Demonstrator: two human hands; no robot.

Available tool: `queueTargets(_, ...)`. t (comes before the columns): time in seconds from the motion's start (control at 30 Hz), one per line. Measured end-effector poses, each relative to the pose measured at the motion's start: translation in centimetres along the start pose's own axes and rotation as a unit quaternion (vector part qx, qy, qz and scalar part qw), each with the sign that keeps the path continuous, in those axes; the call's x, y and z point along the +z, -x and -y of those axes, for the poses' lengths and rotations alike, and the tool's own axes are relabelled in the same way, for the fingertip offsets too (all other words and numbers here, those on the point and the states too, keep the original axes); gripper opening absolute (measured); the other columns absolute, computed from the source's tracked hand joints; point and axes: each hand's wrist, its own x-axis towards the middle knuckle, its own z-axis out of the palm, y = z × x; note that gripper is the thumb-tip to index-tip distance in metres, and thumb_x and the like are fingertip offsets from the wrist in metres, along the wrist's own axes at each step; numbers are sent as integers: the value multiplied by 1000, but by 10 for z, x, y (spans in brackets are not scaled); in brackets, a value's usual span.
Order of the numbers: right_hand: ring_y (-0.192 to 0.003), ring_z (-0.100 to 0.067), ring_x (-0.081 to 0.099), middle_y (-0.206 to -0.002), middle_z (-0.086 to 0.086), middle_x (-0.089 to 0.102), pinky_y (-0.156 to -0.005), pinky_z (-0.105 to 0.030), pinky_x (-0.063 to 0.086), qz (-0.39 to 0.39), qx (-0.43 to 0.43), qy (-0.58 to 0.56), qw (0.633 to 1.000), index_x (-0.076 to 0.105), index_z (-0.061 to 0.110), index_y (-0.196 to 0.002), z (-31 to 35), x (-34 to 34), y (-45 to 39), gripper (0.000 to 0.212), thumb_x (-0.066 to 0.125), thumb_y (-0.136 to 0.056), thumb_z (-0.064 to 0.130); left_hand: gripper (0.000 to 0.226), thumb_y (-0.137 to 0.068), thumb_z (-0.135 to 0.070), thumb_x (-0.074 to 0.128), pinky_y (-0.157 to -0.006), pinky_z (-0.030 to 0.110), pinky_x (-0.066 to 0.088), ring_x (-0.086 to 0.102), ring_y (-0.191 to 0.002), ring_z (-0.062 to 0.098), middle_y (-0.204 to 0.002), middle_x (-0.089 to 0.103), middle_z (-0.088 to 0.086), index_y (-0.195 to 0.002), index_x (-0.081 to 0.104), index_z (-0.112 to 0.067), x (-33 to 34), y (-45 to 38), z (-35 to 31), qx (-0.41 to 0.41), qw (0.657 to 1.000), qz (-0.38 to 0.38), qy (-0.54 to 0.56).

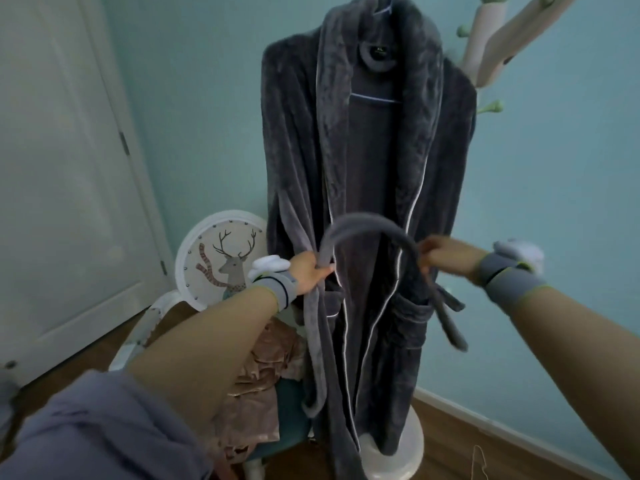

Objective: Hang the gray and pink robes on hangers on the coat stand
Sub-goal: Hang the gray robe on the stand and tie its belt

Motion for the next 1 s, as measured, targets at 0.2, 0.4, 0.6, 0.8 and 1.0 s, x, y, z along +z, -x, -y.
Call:
queueTargets(0.2,-95,-21,53,-98,-8,59,-76,-21,41,127,-28,-159,979,56,11,-110,39,72,-5,29,56,-83,-1,21,-93,-5,43,-67,31,34,51,-81,32,-77,53,14,-73,44,-11,-5,0,-19,70,986,73,-133)
queueTargets(0.4,-51,-14,35,-54,-3,38,-50,-21,30,39,-29,-125,991,40,14,-50,53,70,-12,38,41,-87,4,2,-87,-11,56,-65,27,36,48,-76,20,-74,50,5,-86,56,-9,-6,0,4,88,990,59,-96)
queueTargets(0.6,-19,-6,33,-55,-6,32,-29,-9,29,-196,42,-460,865,41,12,-58,35,23,-21,29,34,-85,4,7,-91,-15,50,-71,26,37,56,-87,27,-93,58,14,-90,54,-10,-5,-11,37,10,994,64,-84)
queueTargets(0.8,-23,-6,31,-58,-2,28,-33,-10,28,-222,33,-488,844,40,12,-61,12,7,-26,27,30,-85,4,38,-98,-23,41,-97,37,43,52,-117,33,-133,48,16,-132,47,-8,-23,-29,65,-53,968,92,-226)
queueTargets(1.0,-52,-15,45,-61,-5,49,-51,-25,38,97,82,14,992,49,15,-58,-9,80,-29,32,43,-88,6,28,-88,1,48,-91,37,46,60,-108,37,-114,65,22,-111,63,0,-58,-52,49,2,994,-88,-67)
